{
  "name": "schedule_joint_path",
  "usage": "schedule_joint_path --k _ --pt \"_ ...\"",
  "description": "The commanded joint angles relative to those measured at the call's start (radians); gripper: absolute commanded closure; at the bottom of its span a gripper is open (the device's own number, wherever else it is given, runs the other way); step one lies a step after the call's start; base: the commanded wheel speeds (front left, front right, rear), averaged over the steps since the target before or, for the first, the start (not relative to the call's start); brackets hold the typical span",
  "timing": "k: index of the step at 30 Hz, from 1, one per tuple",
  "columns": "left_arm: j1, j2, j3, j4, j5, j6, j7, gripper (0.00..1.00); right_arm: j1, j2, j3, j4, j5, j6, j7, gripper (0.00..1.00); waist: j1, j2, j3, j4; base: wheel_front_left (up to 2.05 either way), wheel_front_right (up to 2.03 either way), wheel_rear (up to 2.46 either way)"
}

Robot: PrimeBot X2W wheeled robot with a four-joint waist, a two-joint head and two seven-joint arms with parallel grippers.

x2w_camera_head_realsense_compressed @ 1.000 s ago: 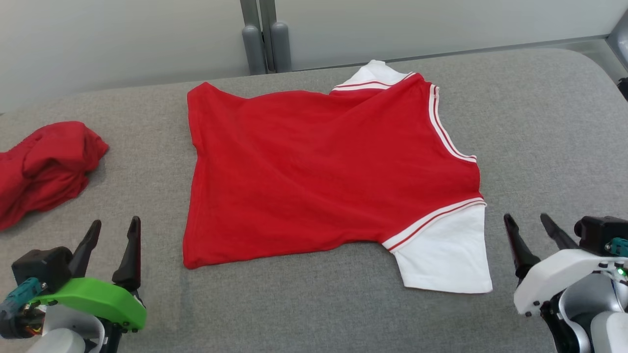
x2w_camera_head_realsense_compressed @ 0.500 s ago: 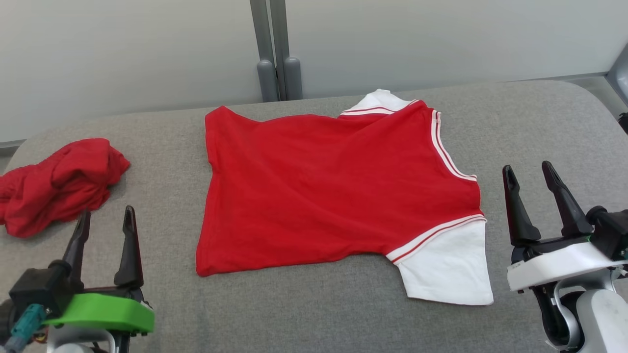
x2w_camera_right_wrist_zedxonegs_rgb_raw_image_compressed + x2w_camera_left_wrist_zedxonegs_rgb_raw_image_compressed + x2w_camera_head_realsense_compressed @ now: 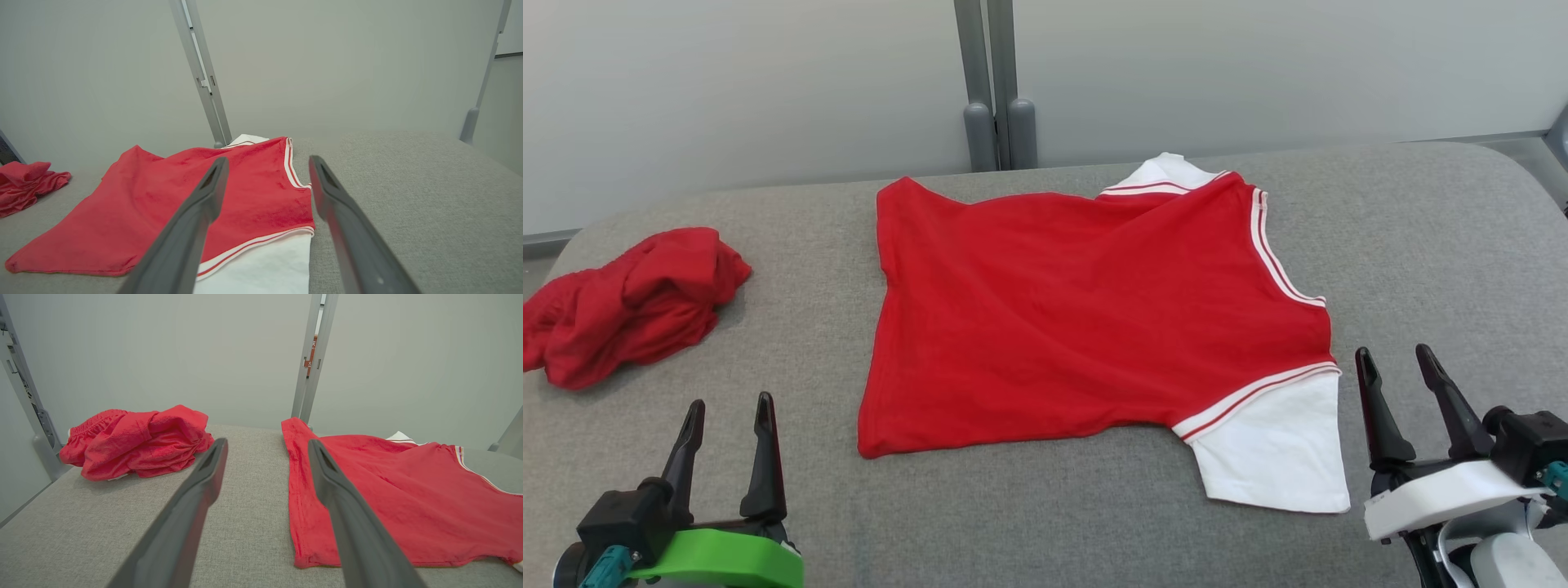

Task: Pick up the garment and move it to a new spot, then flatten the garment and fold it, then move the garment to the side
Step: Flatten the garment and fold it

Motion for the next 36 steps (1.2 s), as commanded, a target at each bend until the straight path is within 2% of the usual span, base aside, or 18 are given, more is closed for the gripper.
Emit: schedule_joint_path --k 1,7,10,13,17,19,23,29,36 --pt "-0.002 -0.005 0.013 0.006 0.018 -0.012 0.000 0.00 -0.018 -0.009 0.002 0.001 0.002 -0.001 -0.008 0.00 0.0000 0.0000 -0.002 -0.004 0.00 0.00 0.00" --pt "0.001 -0.018 0.027 0.047 0.038 -0.046 0.001 0.00 -0.032 -0.030 0.000 0.011 0.003 -0.001 0.001 0.00 0.0000 0.0000 -0.003 -0.015 0.00 0.00 0.00" --pt "-0.007 -0.013 -0.005 0.090 0.004 -0.081 0.083 0.00 -0.032 -0.033 -0.015 0.025 0.008 -0.001 0.046 0.00 0.0000 0.0000 0.005 -0.024 0.00 0.00 0.00" --pt "-0.040 0.010 -0.026 0.117 -0.026 -0.110 0.198 0.00 -0.035 -0.038 -0.026 0.049 0.029 -0.001 0.151 0.00 0.0000 0.0000 0.018 -0.035 0.00 0.00 0.00" --pt "-0.099 0.037 -0.043 0.141 -0.073 -0.136 0.351 0.00 -0.027 -0.048 -0.022 0.105 0.069 -0.001 0.366 0.00 0.0000 0.0000 0.045 -0.052 0.00 0.00 0.00" --pt "-0.133 0.045 -0.054 0.157 -0.094 -0.148 0.424 0.00 -0.030 -0.025 -0.029 0.122 0.091 0.000 0.452 0.00 0.0000 0.0000 0.064 -0.061 0.00 0.00 0.00" --pt "-0.212 0.056 -0.076 0.205 -0.138 -0.174 0.548 0.00 -0.053 0.014 -0.041 0.147 0.107 0.000 0.553 0.00 0.0000 0.0000 0.099 -0.074 0.00 0.00 0.00" --pt "-0.318 0.074 -0.105 0.297 -0.182 -0.206 0.666 0.00 -0.093 0.053 -0.002 0.171 0.121 0.000 0.607 0.00 0.0000 0.0000 0.133 -0.096 0.00 0.00 0.00" --pt "-0.408 0.097 -0.117 0.393 -0.249 -0.223 0.751 0.00 -0.141 0.074 0.046 0.221 0.134 -0.001 0.631 0.00 0.0000 0.0000 0.165 -0.120 0.00 0.00 0.00"
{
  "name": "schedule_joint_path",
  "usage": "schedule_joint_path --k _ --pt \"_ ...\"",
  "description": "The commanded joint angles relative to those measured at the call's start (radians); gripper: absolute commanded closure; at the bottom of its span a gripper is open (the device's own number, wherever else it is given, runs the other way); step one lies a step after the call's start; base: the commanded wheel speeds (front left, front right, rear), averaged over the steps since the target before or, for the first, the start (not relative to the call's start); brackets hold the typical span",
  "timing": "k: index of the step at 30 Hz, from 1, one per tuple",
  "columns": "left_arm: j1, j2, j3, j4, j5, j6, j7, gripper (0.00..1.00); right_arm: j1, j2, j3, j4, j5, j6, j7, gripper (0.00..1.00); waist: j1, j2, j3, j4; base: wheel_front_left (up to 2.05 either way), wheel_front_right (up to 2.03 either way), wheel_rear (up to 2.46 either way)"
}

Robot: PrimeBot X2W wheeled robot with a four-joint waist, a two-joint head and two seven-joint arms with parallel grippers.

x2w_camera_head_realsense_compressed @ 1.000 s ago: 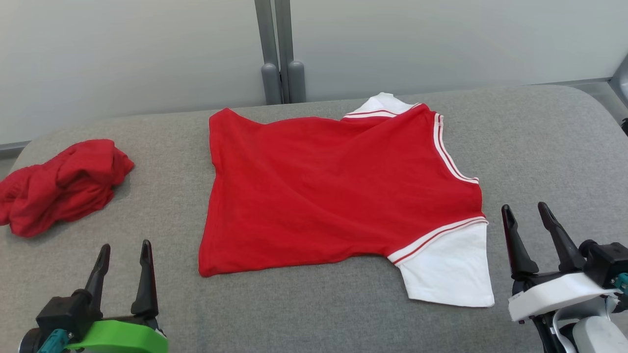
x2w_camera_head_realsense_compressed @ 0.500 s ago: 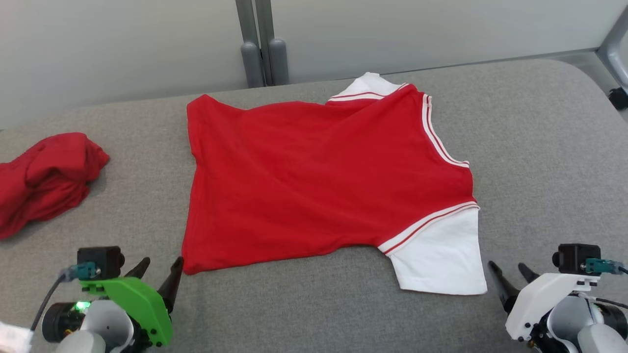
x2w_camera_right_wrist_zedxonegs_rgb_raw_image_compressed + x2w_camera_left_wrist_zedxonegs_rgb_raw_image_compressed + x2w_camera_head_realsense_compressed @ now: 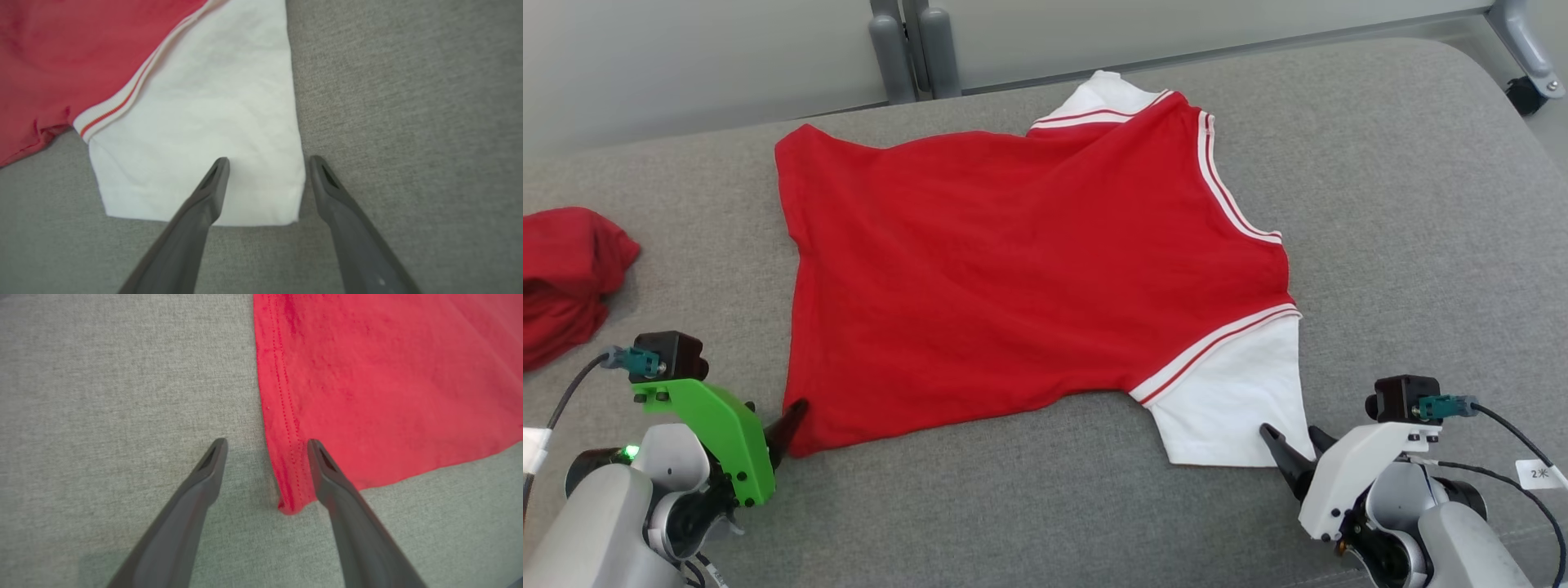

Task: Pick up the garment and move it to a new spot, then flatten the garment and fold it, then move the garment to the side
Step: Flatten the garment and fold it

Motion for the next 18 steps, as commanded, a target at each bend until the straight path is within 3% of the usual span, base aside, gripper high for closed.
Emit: schedule_joint_path --k 1,14,16,17,18 --pt "-0.025 0.008 -0.004 0.015 -0.022 -0.003 0.013 0.00 -0.012 0.006 0.011 0.019 0.007 0.000 0.007 0.00 0.0000 0.0000 0.017 -0.014 0.00 0.00 0.00" --pt "-0.032 0.021 -0.062 0.075 -0.158 -0.009 0.220 0.00 -0.027 0.030 0.122 0.101 0.086 0.000 0.037 0.00 0.0000 0.0000 0.021 -0.026 0.00 0.00 0.00" --pt "-0.025 0.019 -0.064 0.064 -0.179 -0.009 0.244 0.00 -0.026 0.029 0.135 0.104 0.100 0.001 0.031 0.25 0.0000 0.0000 0.021 -0.024 0.00 0.00 0.00" --pt "-0.022 0.019 -0.063 0.057 -0.189 -0.009 0.251 0.00 -0.027 0.030 0.142 0.107 0.105 0.002 0.025 0.53 0.0000 0.0000 0.021 -0.023 0.00 0.00 0.00" --pt "-0.020 0.018 -0.060 0.052 -0.197 -0.009 0.251 0.38 -0.028 0.029 0.150 0.109 0.109 0.002 0.019 0.60 0.0000 0.0000 0.020 -0.023 0.00 0.00 0.00"
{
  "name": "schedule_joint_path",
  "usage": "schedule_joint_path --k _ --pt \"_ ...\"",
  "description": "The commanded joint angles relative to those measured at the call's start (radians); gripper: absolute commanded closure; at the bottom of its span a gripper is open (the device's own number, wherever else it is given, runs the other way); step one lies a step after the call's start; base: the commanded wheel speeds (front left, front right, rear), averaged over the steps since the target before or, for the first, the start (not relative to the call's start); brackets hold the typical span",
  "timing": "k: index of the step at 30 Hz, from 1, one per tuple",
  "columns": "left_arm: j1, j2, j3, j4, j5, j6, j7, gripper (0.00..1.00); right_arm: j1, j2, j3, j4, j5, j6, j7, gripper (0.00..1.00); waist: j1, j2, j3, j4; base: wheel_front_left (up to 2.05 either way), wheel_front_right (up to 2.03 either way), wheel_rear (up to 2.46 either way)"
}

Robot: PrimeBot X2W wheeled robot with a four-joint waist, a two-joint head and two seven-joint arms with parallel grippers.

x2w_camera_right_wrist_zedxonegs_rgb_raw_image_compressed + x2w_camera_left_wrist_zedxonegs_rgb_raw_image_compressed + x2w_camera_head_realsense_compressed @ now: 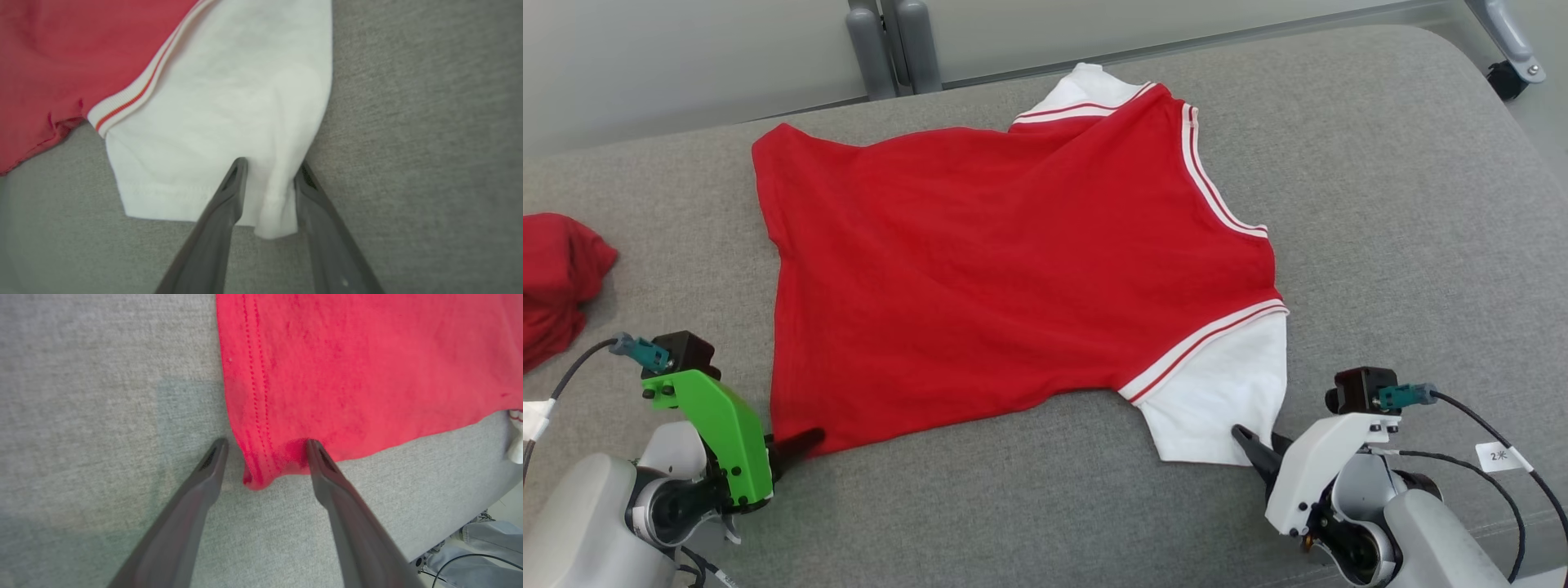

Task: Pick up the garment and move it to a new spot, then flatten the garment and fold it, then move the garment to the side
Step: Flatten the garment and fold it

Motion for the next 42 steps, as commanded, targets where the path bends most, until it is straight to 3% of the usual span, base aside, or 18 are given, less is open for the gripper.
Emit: schedule_joint_path --k 1,2,10,19,23,27,34,42 --pt "0.030 -0.008 -0.009 0.005 -0.014 -0.002 0.010 1.00 0.024 0.025 0.039 0.032 0.011 0.004 0.007 0.84 0.0000 0.0000 -0.001 0.001 0.00 0.00 0.00" --pt "0.031 -0.006 -0.008 0.002 -0.015 -0.002 0.007 1.00 0.019 0.018 0.039 0.031 0.012 0.003 -0.007 1.00 0.0000 0.0000 -0.002 0.001 0.00 0.00 0.00" --pt "0.035 0.012 0.012 -0.038 -0.028 -0.003 -0.068 1.00 -0.019 -0.030 0.015 -0.003 -0.004 0.002 -0.160 1.00 0.0000 0.0000 -0.024 0.007 0.00 0.00 0.00" --pt "-0.053 0.028 0.027 -0.152 0.003 -0.003 -0.271 1.00 -0.144 -0.069 0.038 -0.178 0.075 0.002 -0.376 1.00 0.0000 0.0000 0.029 0.017 0.00 0.00 0.00" --pt "-0.185 0.025 0.007 -0.160 0.036 -0.003 -0.312 1.00 -0.313 -0.107 0.061 -0.207 0.127 0.002 -0.419 1.00 0.0000 0.0000 0.108 0.028 0.00 0.00 0.00" --pt "-0.379 0.005 -0.005 -0.119 0.051 -0.003 -0.283 1.00 -0.533 -0.149 0.072 -0.173 0.172 0.002 -0.423 1.00 0.0000 0.0000 0.207 0.047 0.00 0.00 0.00" --pt "-0.769 -0.034 0.011 0.043 0.081 0.003 -0.268 1.00 -0.959 -0.198 0.088 -0.023 0.226 0.002 -0.447 1.00 0.0000 0.0000 0.367 0.068 0.00 0.00 0.00" --pt "-1.117 -0.064 0.004 0.217 0.152 0.002 -0.351 1.00 -1.338 -0.230 0.118 0.127 0.254 0.002 -0.537 1.00 0.0000 0.0000 0.437 0.062 0.00 0.00 0.00"
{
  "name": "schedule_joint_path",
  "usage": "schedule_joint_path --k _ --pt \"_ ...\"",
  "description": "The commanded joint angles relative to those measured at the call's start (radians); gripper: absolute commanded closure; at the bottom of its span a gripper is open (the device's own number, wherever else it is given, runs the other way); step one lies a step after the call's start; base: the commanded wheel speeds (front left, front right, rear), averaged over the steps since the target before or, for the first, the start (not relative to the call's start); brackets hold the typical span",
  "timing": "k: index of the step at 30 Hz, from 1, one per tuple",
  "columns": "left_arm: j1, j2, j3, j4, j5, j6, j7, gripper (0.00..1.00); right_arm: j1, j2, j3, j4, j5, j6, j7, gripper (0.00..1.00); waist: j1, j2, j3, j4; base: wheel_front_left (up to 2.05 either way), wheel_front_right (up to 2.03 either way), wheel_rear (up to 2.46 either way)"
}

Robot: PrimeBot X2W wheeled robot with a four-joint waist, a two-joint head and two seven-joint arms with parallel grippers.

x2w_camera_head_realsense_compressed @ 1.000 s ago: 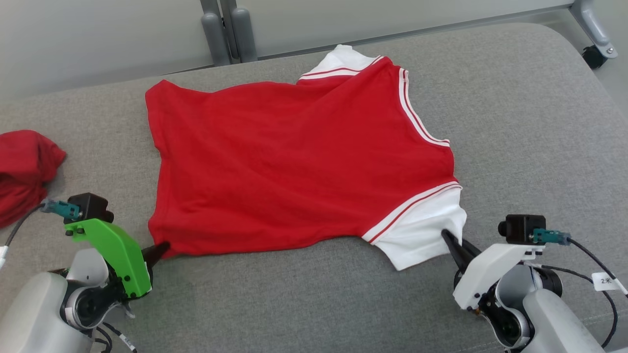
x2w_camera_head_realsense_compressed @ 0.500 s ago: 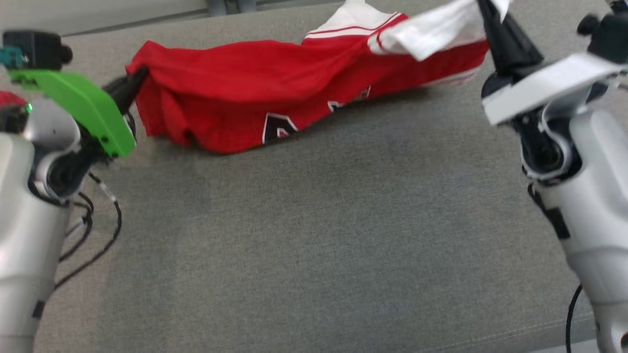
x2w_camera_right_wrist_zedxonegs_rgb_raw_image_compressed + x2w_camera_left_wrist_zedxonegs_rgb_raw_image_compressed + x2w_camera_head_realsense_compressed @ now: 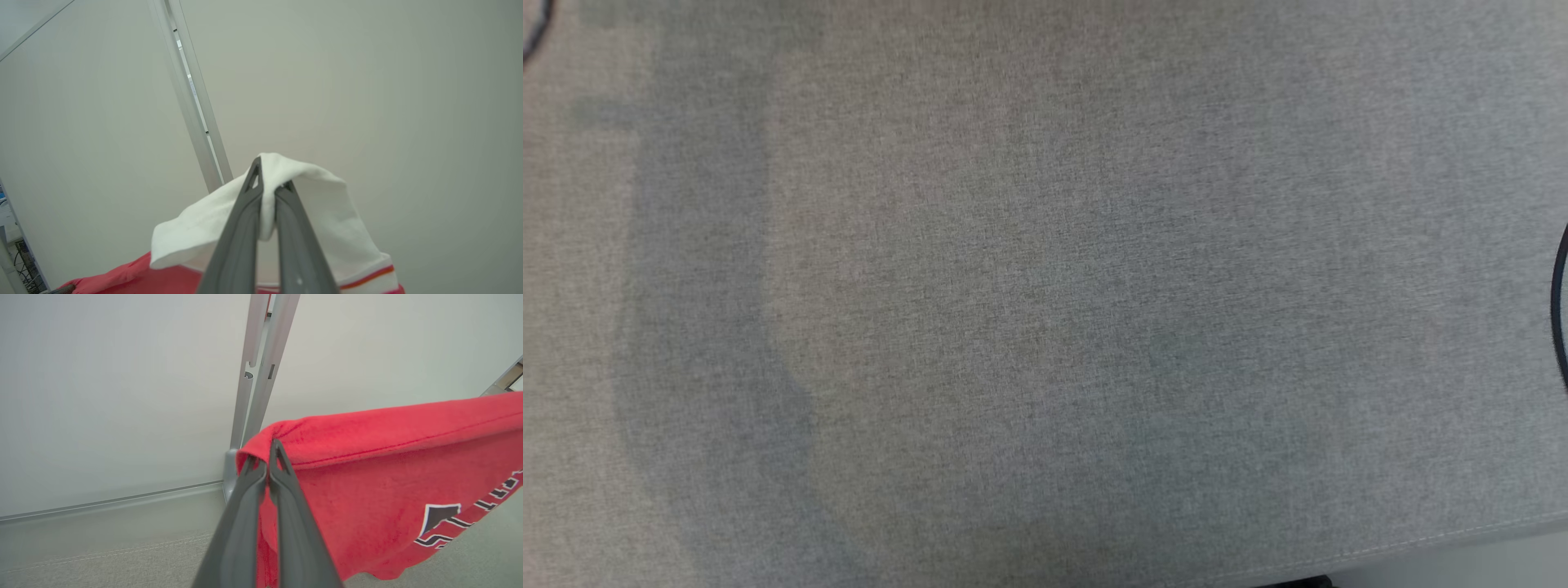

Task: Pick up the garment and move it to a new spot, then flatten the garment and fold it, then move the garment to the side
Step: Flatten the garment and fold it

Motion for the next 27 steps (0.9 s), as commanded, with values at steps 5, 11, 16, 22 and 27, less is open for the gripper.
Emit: schedule_joint_path --k 5,11,16,22,27 --pt "-0.144 -0.019 -0.011 0.090 0.028 -0.003 -0.068 1.00 -0.162 -0.021 0.054 0.050 0.030 0.000 -0.042 1.00 -0.0003 0.0000 0.042 -0.001 0.00 0.00 0.00" --pt "-0.160 -0.032 -0.064 0.143 -0.010 -0.005 -0.098 1.00 -0.201 -0.043 0.153 0.041 0.098 0.000 -0.069 1.00 -0.0003 0.0000 -0.004 -0.009 0.00 0.00 0.00" --pt "-0.049 0.007 -0.140 0.123 -0.079 -0.005 -0.103 1.00 -0.105 -0.084 0.257 0.016 0.176 0.000 -0.055 1.00 -0.0003 0.0000 -0.074 -0.007 0.00 0.00 0.00" --pt "0.187 0.070 -0.255 0.057 -0.198 -0.005 -0.048 1.00 0.109 -0.178 0.399 -0.053 0.285 0.000 0.040 1.00 -0.0003 0.0000 -0.215 0.001 0.00 0.00 0.00" --pt "0.413 0.134 -0.332 -0.041 -0.322 -0.005 0.029 1.00 0.337 -0.278 0.505 -0.136 0.379 0.000 0.170 1.00 -0.0003 0.0000 -0.343 0.004 0.00 0.00 0.00"
